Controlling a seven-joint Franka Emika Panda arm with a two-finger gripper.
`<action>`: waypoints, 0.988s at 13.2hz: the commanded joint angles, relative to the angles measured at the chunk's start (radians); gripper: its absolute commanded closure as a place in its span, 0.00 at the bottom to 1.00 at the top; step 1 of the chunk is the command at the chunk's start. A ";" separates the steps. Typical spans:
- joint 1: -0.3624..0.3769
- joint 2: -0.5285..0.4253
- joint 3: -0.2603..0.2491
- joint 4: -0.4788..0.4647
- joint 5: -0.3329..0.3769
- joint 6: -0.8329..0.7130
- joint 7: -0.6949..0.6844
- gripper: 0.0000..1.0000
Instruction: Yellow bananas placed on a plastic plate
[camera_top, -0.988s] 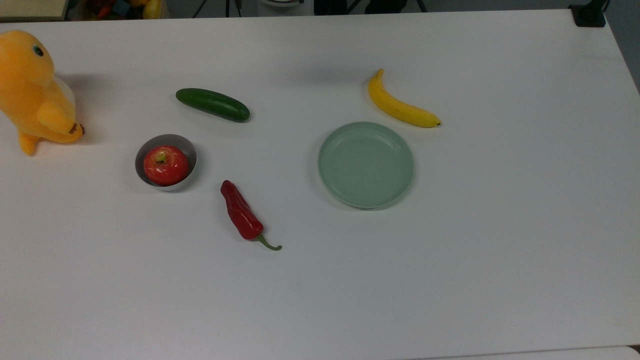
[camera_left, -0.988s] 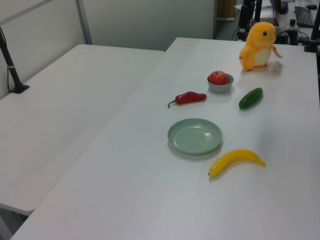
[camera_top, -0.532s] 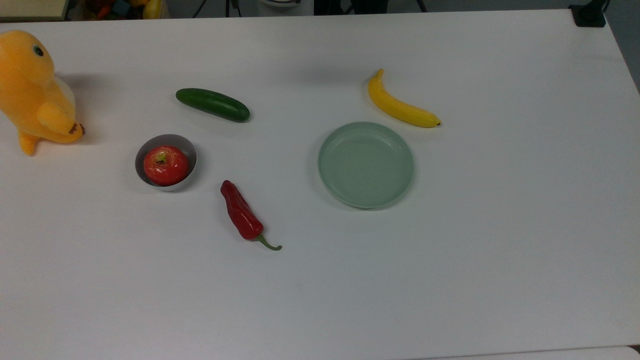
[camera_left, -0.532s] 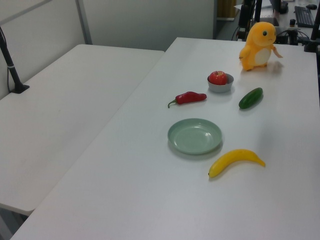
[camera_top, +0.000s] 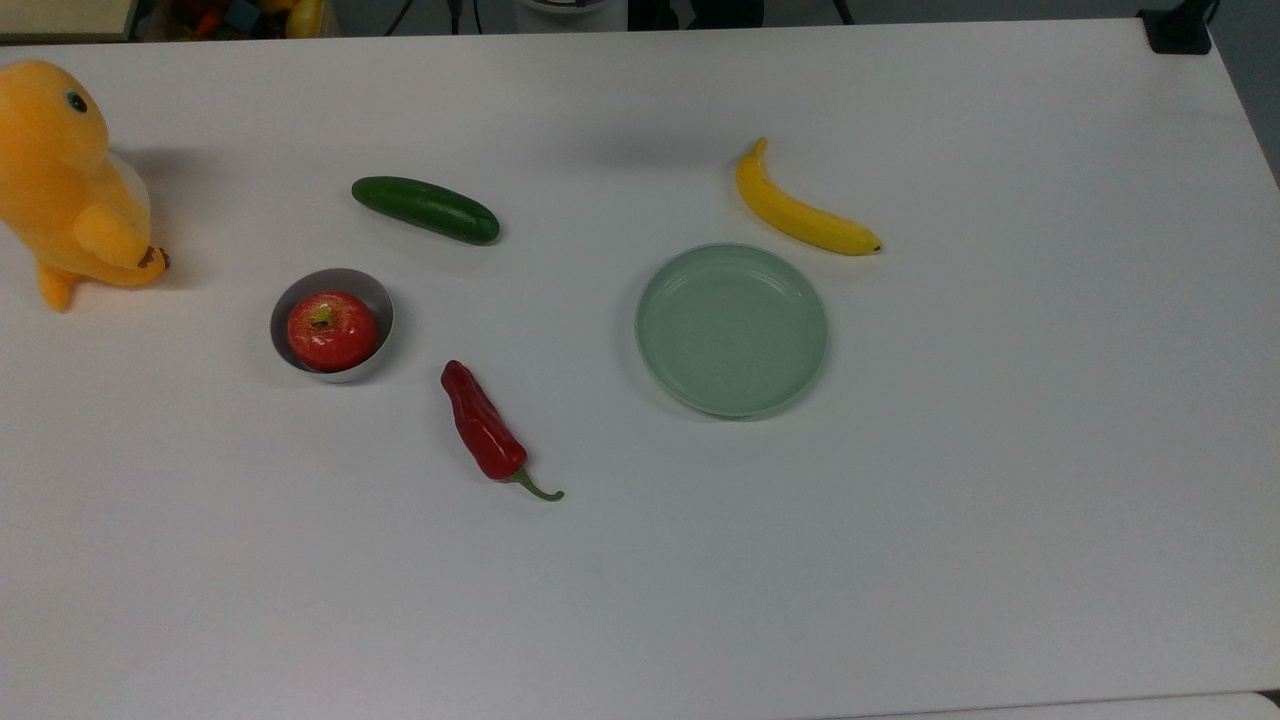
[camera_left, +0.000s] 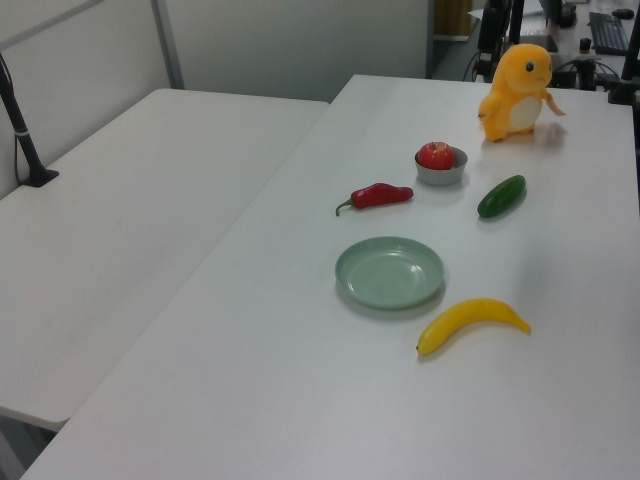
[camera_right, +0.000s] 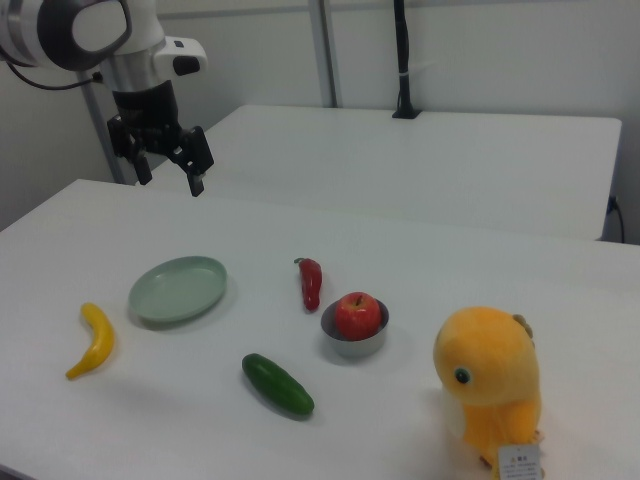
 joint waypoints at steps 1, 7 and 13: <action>0.015 -0.022 -0.014 -0.030 0.001 -0.003 -0.175 0.00; 0.062 -0.029 0.002 -0.097 0.058 -0.106 -0.285 0.00; 0.213 -0.026 0.004 -0.198 0.058 -0.074 -0.276 0.00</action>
